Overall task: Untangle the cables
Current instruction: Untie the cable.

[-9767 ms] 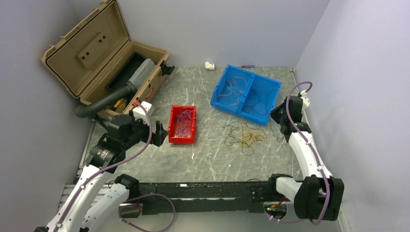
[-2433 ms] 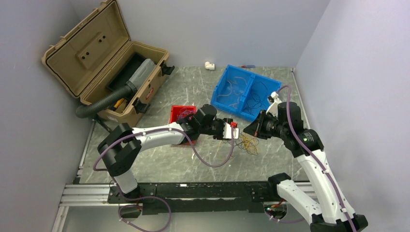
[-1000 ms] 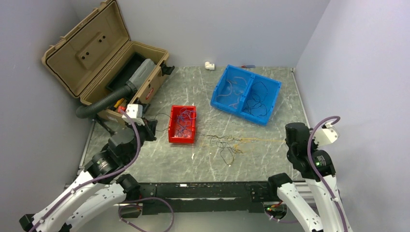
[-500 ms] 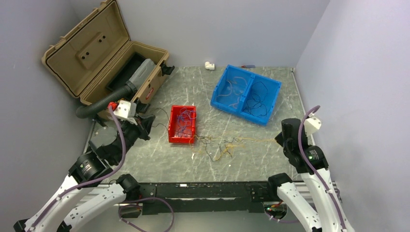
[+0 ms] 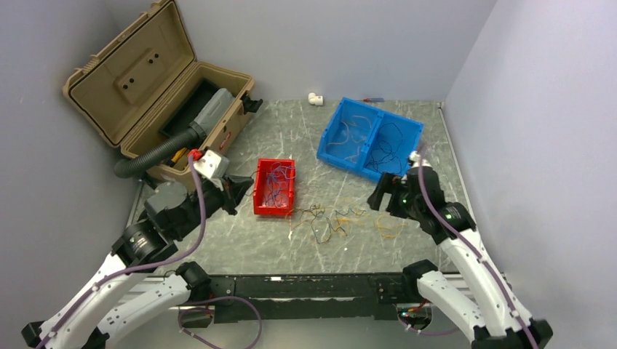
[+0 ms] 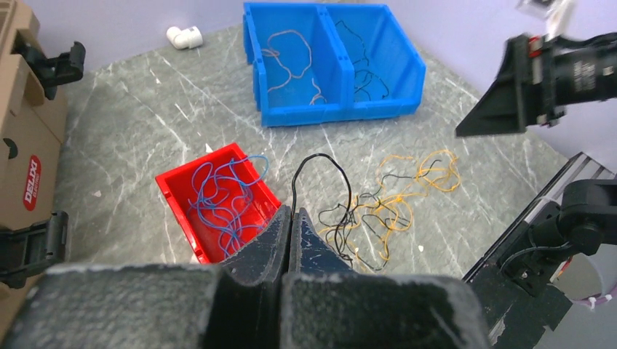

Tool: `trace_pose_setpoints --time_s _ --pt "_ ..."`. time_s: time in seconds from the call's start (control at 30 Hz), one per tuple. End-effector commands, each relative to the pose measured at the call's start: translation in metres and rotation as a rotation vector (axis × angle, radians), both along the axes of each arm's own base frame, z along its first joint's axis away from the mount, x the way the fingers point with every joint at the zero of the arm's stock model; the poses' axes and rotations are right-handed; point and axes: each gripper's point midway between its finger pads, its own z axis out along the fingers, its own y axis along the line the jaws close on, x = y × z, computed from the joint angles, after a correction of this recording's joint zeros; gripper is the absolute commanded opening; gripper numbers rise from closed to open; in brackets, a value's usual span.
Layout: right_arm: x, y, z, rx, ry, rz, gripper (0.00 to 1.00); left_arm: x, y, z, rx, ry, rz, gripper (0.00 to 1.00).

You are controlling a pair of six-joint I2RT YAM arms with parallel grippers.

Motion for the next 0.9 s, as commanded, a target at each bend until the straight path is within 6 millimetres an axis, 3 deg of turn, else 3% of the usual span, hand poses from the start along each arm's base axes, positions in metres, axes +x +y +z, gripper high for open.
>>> trace_pose_setpoints --time_s 0.0,0.23,0.6,0.87 --pt "0.002 0.053 0.006 0.047 -0.042 0.287 0.96 -0.002 0.004 0.011 -0.029 -0.053 0.002 0.0" --pt "0.007 0.083 -0.023 0.093 0.019 0.36 0.96 -0.004 0.007 0.006 -0.03 -0.04 0.013 0.0" --pt "-0.003 0.075 -0.042 0.109 0.019 0.308 0.86 0.007 0.032 -0.007 0.013 0.004 0.164 0.0" --pt "-0.02 0.078 -0.055 0.153 0.02 0.351 0.7 0.013 0.044 -0.016 0.034 0.035 0.243 0.0"
